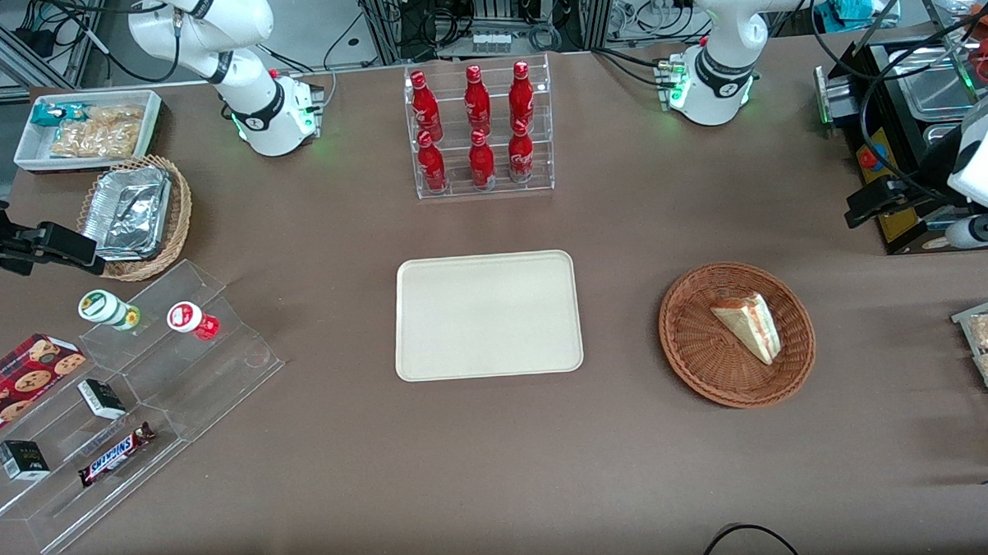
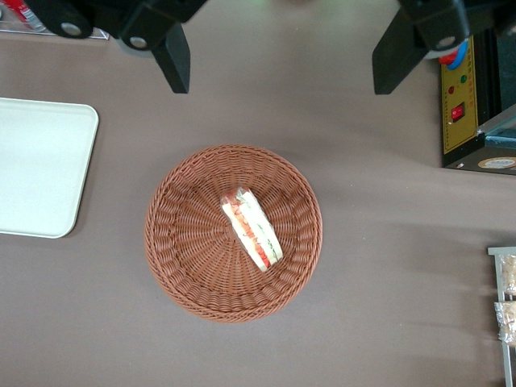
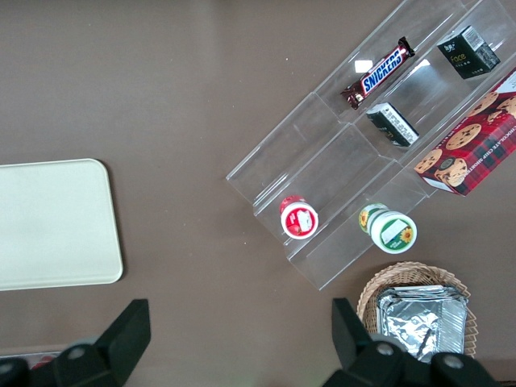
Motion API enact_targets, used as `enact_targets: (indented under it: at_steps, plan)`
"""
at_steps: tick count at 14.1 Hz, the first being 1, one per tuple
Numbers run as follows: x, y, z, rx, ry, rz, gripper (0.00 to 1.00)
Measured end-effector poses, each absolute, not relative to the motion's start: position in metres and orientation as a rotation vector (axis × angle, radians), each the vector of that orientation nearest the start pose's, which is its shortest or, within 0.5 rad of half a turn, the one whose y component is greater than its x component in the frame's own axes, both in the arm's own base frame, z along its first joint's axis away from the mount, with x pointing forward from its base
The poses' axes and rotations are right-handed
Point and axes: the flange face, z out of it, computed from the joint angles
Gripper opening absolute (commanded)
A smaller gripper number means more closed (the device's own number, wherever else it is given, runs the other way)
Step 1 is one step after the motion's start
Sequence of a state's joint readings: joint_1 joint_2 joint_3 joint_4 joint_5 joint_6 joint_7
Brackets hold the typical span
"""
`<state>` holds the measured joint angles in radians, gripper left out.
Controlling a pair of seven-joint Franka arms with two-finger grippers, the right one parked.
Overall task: Place sandwich from basket to tray
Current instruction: 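Move the left gripper over the sandwich in the wicker basket, then lower the left gripper and close it on the wrapped sandwich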
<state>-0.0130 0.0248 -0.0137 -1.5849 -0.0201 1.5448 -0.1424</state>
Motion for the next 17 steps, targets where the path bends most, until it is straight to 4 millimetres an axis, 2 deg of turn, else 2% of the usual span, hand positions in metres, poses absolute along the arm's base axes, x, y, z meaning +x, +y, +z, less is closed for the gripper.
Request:
enact_targets:
  at_steps: [3, 5, 7, 9, 11, 14, 17]
  plan:
    - [0.558, -0.029, 0.588, -3.146, -0.144, 0.153, 1.00]
    - [0.561, -0.035, 0.560, -3.137, -0.126, 0.229, 1.00]
    - [0.574, -0.039, 0.519, -3.135, -0.121, 0.245, 1.00]
    - [0.585, -0.045, 0.469, -3.142, -0.110, 0.192, 1.00]
    - [0.586, -0.047, 0.420, -3.149, -0.124, 0.120, 1.00]
    - [0.575, -0.047, 0.368, -3.146, -0.321, -0.010, 1.00]
    - [0.564, -0.046, 0.340, -3.100, -0.669, -0.066, 1.00]
